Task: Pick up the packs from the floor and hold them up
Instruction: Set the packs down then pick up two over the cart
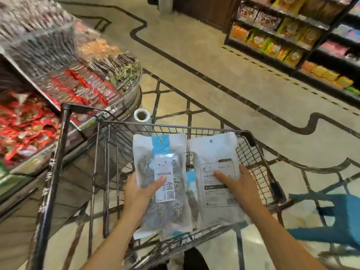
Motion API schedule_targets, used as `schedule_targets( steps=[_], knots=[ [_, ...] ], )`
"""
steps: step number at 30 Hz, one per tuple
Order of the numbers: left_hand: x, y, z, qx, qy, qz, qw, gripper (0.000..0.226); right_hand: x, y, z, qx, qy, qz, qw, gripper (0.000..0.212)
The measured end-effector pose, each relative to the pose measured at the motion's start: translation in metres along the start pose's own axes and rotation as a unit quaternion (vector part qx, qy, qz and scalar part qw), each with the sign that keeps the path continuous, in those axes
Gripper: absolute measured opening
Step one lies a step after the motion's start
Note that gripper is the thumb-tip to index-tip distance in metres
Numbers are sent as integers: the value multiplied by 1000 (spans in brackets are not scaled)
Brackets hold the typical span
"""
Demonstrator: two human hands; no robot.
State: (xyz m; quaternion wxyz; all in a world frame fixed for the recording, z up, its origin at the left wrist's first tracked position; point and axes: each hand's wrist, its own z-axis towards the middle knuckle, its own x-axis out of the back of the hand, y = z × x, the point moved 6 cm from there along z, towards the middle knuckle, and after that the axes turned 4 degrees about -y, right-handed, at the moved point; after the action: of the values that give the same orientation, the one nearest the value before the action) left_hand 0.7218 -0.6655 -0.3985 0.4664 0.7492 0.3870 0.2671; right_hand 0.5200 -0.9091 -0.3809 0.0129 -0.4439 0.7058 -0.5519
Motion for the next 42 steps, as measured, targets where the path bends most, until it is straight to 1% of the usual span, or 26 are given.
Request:
schedule_targets(
  steps=[2, 4, 6, 8, 10, 14, 16, 18, 21, 25, 27, 30, 33, 35, 38, 40, 42],
  knots=[
    [-8, -14, 15, 20, 24, 9, 999, 72, -10, 12, 30, -8, -13, -10, 1000, 45],
    [-15, -35, 29, 48, 58, 5, 997, 83, -21, 29, 57, -13, -25, -20, 999, 45],
    [-24, -66, 44, 80, 83, 2, 993, 91, -31, 56, 79, -26, -23, -41, 999, 57],
    [-29, -101, 57, 109, 112, -2, 988, 97, -46, 89, 102, -36, -53, -56, 996, 67],
    [-36, -127, 66, 120, 124, 4, 985, 90, -61, 120, 116, -62, -78, -63, 993, 66],
    [-47, -181, 71, 160, 128, 17, 979, 70, -91, 174, 130, -87, -137, -103, 981, 53],
    [-54, -204, 76, 176, 120, 17, 977, 63, -106, 195, 135, -103, -155, -110, 976, 59],
    [-58, -217, 78, 181, 117, 10, 976, 62, -119, 214, 138, -123, -167, -109, 972, 70],
    [-64, -242, 87, 181, 114, 12, 977, 52, -130, 239, 149, -147, -165, -104, 970, 71],
    [-71, -268, 95, 211, 101, 25, 972, 46, -131, 247, 154, -153, -115, -100, 977, 55],
    [-71, -276, 98, 214, 109, 35, 970, 46, -132, 244, 154, -158, -105, -98, 977, 56],
    [-70, -275, 98, 226, 113, 76, 965, 42, -131, 242, 152, -164, -105, -114, 974, 56],
    [-73, -264, 98, 248, 128, 103, 955, 40, -128, 238, 151, -158, -102, -143, 972, 66],
    [-78, -252, 97, 250, 134, 145, 948, 47, -127, 232, 150, -159, -96, -180, 966, 69],
    [-85, -236, 94, 267, 148, 181, 935, 73, -132, 224, 146, -171, -96, -261, 945, 73],
    [-89, -234, 94, 281, 154, 194, 927, 77, -137, 219, 143, -170, -101, -306, 931, 79],
    [-90, -231, 95, 284, 151, 238, 917, 79, -139, 214, 141, -171, -101, -335, 921, 86]
  ],
)
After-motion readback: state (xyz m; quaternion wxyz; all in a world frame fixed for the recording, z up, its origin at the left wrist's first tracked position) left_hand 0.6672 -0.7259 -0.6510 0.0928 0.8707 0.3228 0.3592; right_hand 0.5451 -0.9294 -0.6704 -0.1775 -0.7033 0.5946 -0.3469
